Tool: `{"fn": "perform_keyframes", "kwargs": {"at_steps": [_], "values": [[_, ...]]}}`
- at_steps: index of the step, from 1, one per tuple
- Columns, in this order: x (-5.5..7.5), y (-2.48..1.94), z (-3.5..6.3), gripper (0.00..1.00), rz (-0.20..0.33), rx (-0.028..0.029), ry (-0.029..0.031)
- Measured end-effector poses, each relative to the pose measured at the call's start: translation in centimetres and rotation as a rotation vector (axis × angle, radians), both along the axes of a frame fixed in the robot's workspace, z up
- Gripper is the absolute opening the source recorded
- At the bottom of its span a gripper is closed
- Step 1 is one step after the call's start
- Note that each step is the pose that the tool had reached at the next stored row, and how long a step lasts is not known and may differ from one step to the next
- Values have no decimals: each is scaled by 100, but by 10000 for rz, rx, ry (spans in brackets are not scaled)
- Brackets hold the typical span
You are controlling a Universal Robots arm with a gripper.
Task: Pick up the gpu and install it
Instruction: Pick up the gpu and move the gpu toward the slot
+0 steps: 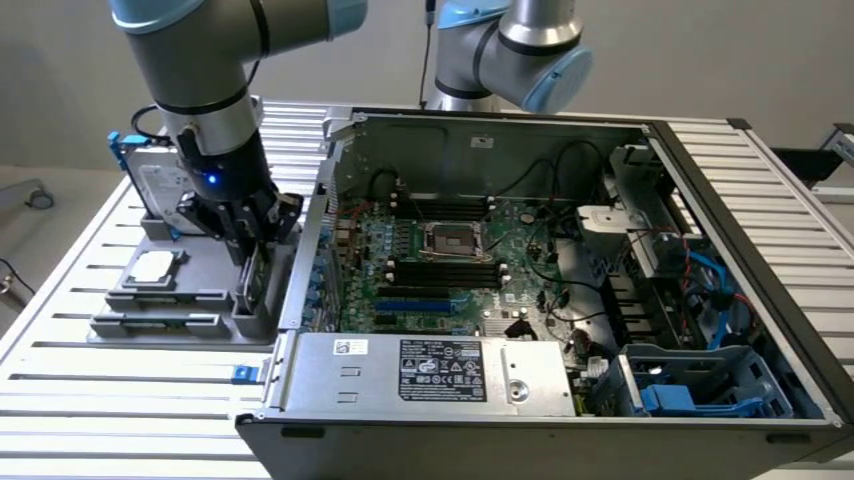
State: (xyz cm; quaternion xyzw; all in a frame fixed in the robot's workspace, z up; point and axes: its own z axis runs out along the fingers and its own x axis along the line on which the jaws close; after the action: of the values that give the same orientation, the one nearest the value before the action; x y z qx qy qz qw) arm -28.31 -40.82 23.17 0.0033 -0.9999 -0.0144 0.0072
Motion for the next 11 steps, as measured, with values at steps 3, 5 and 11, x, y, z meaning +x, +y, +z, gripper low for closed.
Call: {"fn": "perform_keyframes", "kwargs": {"at_steps": [3, 5, 11], "values": [[0, -1, 3, 28, 0, 0, 0], [0, -2, 5, 28, 0, 0, 1], [0, -5, 25, 28, 0, -2, 3]]}}
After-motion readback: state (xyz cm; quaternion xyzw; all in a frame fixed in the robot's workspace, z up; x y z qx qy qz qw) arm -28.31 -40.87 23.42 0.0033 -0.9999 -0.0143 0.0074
